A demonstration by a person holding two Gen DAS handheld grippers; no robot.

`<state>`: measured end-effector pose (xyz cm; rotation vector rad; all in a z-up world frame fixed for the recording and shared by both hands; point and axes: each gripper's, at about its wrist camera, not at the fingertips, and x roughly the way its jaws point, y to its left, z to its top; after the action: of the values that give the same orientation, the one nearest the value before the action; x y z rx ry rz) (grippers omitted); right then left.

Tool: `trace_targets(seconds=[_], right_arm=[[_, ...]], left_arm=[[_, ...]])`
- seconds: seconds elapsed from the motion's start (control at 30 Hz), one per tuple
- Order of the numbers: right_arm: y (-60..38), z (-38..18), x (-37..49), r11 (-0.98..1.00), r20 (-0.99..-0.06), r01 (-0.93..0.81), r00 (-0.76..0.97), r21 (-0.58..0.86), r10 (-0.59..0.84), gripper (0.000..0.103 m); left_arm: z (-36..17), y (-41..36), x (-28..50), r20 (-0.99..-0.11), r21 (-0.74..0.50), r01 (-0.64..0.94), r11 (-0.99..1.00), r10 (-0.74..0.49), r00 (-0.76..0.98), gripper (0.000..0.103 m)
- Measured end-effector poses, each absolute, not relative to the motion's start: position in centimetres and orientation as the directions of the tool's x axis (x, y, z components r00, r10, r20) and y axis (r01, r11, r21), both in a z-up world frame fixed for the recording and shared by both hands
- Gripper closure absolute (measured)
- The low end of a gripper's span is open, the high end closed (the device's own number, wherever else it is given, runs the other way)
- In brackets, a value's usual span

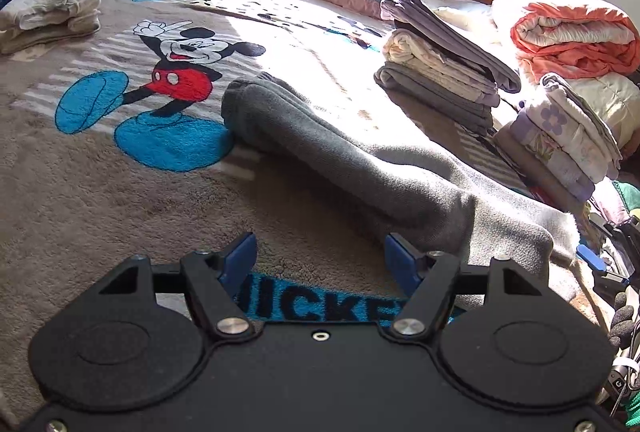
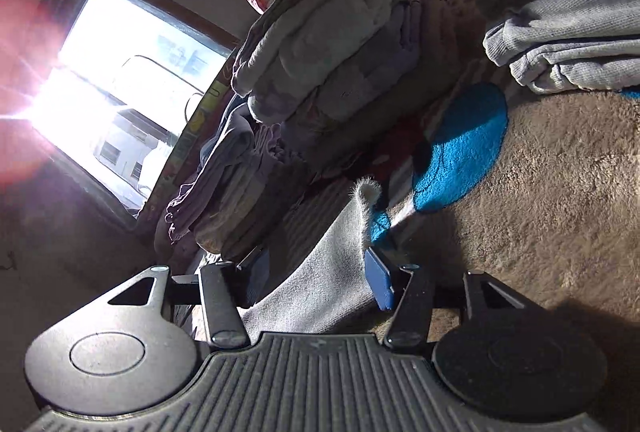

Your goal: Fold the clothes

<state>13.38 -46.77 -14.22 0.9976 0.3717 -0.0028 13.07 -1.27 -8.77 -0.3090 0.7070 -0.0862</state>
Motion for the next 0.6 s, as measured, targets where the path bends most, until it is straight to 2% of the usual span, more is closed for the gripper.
trace_targets(seconds=[0.07, 0.2, 0.33, 0.43, 0.6], right_arm=[[-46.3, -14.1, 12.9, 0.586, -0.329, 0.169, 0.928, 0.792, 0.177, 0.04], [-45.2, -14.2, 11.2, 0.624, -0.372, 0.154, 0.897, 0.766, 0.236, 0.04], [-43.6, -14.3, 8.8, 0.631, -0.399, 0.14, 0.87, 0.763, 0.289, 0.036], [-41.9, -14.7, 7.7, 0.659, -0.416, 0.116, 0.852, 0.743, 0.319, 0.033], [-40.6, -15.6, 8.0, 0.702, -0.42, 0.085, 0.849, 0.708, 0.321, 0.036]], left_arm=[[-9.1, -0.1, 13.5, -0.625, -0.32, -0.055, 0.946, -0.167, 0.762, 0.033], [-9.7, 2.1, 14.8, -0.616, -0.319, -0.086, 0.944, -0.138, 0.776, 0.033], [-10.3, 3.9, 16.9, -0.597, -0.245, -0.049, 0.968, -0.111, 0.794, 0.033], [-11.2, 5.0, 18.6, -0.589, -0.22, -0.006, 0.975, -0.128, 0.798, 0.033], [-12.6, 5.6, 21.3, -0.59, -0.236, 0.054, 0.97, -0.187, 0.785, 0.033]])
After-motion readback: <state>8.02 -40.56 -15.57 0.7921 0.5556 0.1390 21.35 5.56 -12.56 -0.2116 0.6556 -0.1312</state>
